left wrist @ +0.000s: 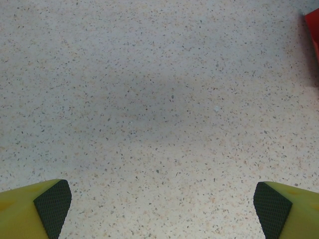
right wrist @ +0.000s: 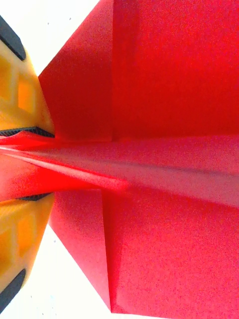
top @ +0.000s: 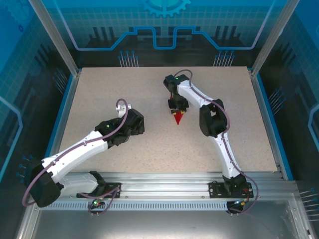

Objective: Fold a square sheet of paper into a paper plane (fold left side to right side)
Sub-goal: Place the paper plane at the center of the table.

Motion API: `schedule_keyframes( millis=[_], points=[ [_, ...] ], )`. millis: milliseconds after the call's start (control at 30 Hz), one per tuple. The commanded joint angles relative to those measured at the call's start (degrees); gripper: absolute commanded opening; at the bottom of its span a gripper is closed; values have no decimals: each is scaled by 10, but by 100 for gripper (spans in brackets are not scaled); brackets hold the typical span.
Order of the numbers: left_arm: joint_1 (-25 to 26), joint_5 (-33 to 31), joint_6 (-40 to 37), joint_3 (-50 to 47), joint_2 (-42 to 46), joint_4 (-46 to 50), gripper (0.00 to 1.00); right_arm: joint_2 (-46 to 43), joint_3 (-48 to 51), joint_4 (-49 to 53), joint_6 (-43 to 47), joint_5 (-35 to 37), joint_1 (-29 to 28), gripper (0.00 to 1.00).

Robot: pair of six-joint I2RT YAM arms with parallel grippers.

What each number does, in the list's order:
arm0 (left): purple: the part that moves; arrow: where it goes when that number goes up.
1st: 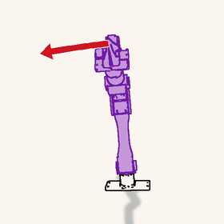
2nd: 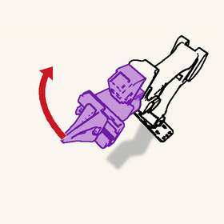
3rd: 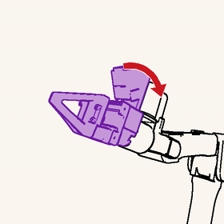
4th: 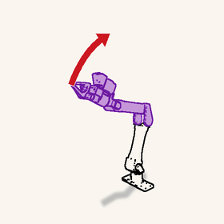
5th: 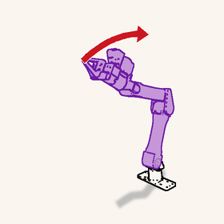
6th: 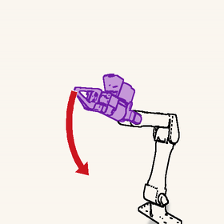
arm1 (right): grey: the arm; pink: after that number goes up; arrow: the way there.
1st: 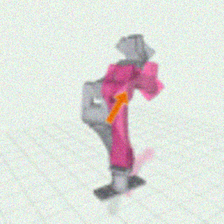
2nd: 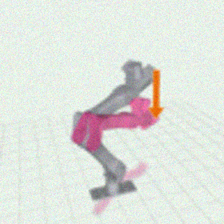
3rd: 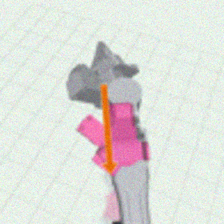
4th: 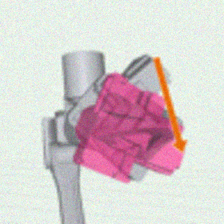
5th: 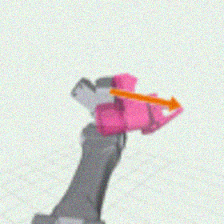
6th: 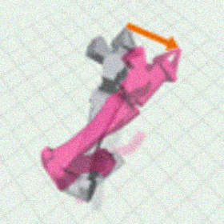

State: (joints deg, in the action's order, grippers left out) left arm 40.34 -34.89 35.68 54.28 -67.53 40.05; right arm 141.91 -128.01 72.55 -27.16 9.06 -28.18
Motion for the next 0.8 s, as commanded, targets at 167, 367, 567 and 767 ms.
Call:
schedule_keyframes(
  millis=[167, 367, 567, 767],
  points=[
    [-2, -5, 4, 26, -5, 15, 98, -36, -15, 32, 7, 8, -4, 41],
    [-3, -6, 8, 30, -10, 15, 99, -75, -14, 53, 16, 20, -9, 52],
    [-15, 2, 8, 36, -12, 14, 99, -137, -8, 72, 29, 42, -23, 57],
    [-131, 97, 5, -2, 36, -32, 98, -306, 119, -13, 67, 76, -31, 63]
  ],
)
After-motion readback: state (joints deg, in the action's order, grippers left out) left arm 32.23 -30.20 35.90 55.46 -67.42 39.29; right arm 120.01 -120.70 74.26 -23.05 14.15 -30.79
